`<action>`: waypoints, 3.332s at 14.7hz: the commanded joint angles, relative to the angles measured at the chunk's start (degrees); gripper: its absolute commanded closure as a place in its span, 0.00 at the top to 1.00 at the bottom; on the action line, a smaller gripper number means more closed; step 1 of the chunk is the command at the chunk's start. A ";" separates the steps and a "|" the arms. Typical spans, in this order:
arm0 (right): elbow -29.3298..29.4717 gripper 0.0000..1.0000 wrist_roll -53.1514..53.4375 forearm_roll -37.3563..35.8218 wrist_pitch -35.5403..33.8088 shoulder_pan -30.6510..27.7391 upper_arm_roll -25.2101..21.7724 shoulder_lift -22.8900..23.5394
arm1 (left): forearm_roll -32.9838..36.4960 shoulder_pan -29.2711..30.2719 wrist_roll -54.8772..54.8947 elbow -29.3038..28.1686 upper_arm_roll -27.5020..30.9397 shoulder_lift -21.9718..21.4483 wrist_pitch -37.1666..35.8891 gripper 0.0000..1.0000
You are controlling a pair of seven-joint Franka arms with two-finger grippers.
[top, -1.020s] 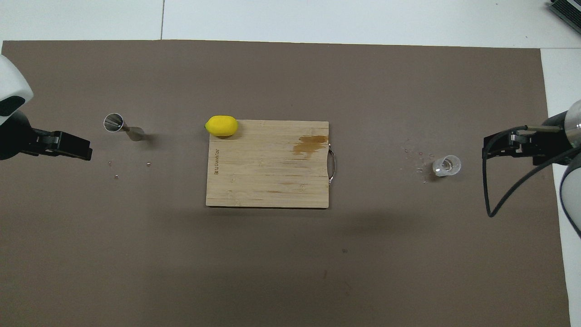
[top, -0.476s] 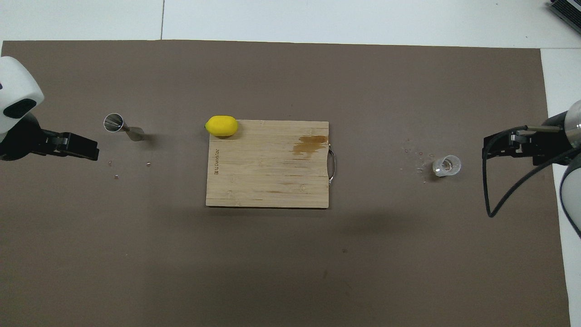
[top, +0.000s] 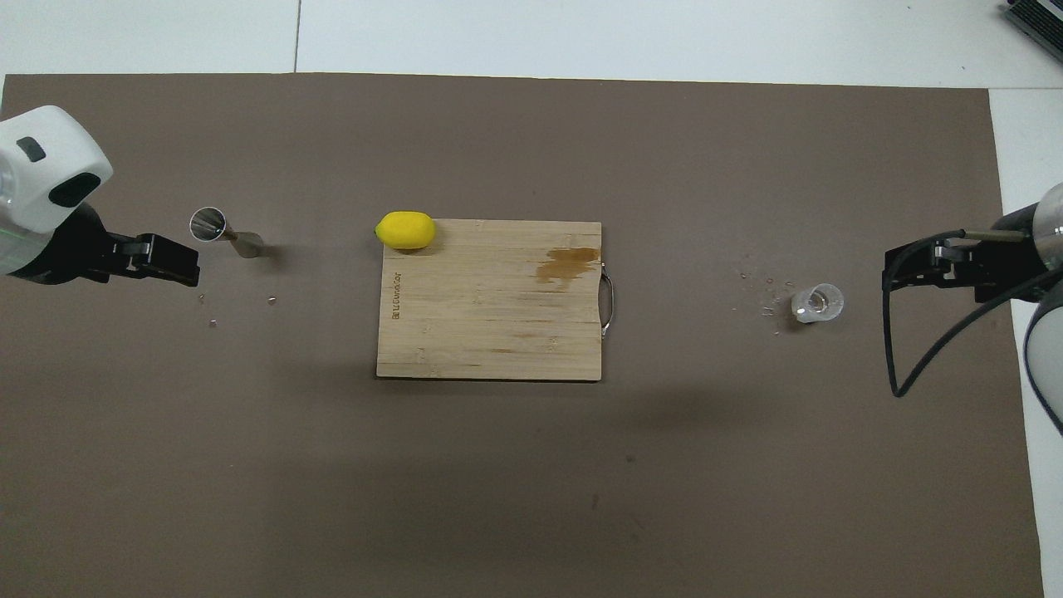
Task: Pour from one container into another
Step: 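Open the left gripper and move it toward the small metal cup, then close the left gripper around the small metal cup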
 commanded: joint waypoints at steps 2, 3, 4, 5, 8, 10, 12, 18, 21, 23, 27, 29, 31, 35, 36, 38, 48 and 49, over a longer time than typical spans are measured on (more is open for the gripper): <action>-1.27 1.00 -1.60 1.14 0.51 -0.66 0.22 -1.06 | -1.56 0.17 -9.81 4.18 0.73 5.53 -3.38 1.00; -1.27 1.00 -1.60 1.14 0.51 -0.75 0.22 -1.06 | -3.13 0.34 -12.19 4.54 0.91 5.89 -4.35 1.00; -1.27 1.00 -1.60 1.14 0.51 -0.75 0.22 -1.06 | -5.58 1.04 -15.35 4.45 1.26 6.06 -5.23 1.00; -1.27 1.00 -1.60 1.14 0.51 -0.75 0.22 -1.06 | -7.26 2.18 -19.47 4.54 1.43 6.94 -5.59 1.00; -1.27 1.00 -1.60 1.14 0.51 -0.75 0.22 -1.06 | -11.39 5.96 -24.08 4.72 1.44 8.17 -4.71 1.00; -1.27 1.00 -1.60 1.14 0.51 -0.75 0.22 -1.06 | -12.90 8.16 -28.53 4.37 1.44 8.61 -3.23 1.00; -1.27 1.00 -1.60 1.14 0.51 -0.75 0.22 -1.06 | -16.05 10.71 -39.06 3.14 1.44 8.88 0.37 1.00; -1.27 1.00 -1.60 1.14 0.51 -0.75 0.22 -1.06 | -29.05 15.19 -57.53 -4.68 1.35 9.05 10.83 1.00; -1.27 1.00 -1.60 1.14 0.51 -0.75 0.22 -1.15 | -36.52 16.16 -63.53 -8.19 1.35 9.32 14.26 1.00; -1.27 1.00 -1.60 1.14 0.51 -0.75 0.22 -1.06 | -40.22 17.83 -63.54 -10.04 1.35 10.37 14.28 1.00; -1.27 1.00 -1.60 1.14 0.51 -0.66 0.22 -1.06 | -47.52 19.76 -63.80 -10.93 1.35 13.09 14.45 1.00; -1.27 1.00 -1.60 1.14 0.51 -0.75 0.22 -1.06 | -50.85 20.56 -63.89 -10.93 1.35 14.23 15.06 1.00; -1.27 1.00 -1.60 1.14 0.51 -0.75 0.22 -1.06 | -53.58 20.65 -63.89 -11.19 1.35 15.29 17.07 1.00; -1.27 1.00 -1.60 1.14 0.51 -0.75 0.22 -1.06 | -58.86 20.39 -64.50 -12.94 1.35 16.79 21.20 1.00; -1.27 1.00 -1.60 1.14 0.51 -0.75 0.22 -1.06 | -59.91 20.04 -64.51 -13.30 1.35 16.79 22.35 1.00; -1.27 1.00 -1.60 1.14 0.51 -0.66 0.22 -1.06 | -61.85 19.59 -64.42 -14.09 1.35 16.88 23.06 1.00; -1.27 1.00 -1.60 1.14 0.51 -0.75 0.22 -1.06 | -62.47 17.22 -64.33 -15.68 1.26 16.70 24.73 1.00; -1.27 1.00 -1.60 1.14 0.51 -0.75 0.22 -1.06 | -62.47 17.22 -64.33 -15.68 1.26 16.61 24.65 0.99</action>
